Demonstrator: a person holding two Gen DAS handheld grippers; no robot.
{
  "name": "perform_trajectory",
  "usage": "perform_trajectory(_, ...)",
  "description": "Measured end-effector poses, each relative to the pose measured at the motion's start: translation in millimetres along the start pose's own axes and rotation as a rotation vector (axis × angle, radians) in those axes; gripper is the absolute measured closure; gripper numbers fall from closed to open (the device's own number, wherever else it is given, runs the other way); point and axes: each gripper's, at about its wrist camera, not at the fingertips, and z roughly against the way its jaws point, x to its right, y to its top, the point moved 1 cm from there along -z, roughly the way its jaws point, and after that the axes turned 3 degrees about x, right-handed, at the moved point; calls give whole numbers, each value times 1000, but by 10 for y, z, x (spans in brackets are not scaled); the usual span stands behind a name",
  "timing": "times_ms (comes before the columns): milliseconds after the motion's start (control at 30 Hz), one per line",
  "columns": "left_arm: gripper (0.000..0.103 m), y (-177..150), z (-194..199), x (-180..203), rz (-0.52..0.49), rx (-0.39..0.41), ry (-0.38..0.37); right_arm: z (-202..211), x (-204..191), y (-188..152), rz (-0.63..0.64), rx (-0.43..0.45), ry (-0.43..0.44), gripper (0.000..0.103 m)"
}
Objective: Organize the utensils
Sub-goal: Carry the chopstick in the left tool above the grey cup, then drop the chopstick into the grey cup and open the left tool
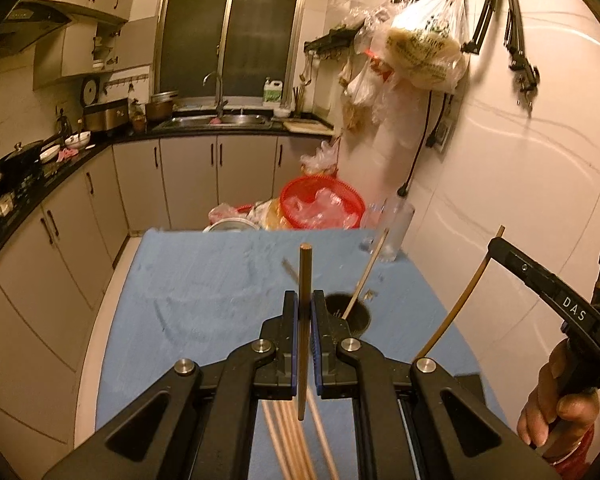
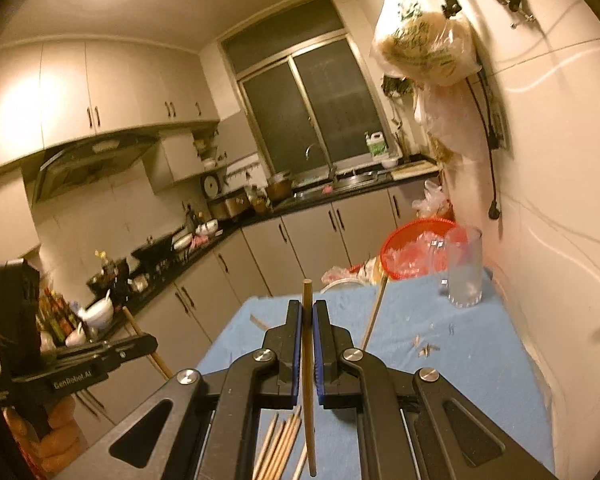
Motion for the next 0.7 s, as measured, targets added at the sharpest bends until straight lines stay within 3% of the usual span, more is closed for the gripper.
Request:
perform_trajectory(433, 97, 628, -410, 240, 36, 28, -39, -406, 262, 550, -62, 68, -43, 97)
perform_trajectory(700, 97, 653, -823, 279, 67, 16, -36, -803, 467, 523, -82, 47, -73, 97)
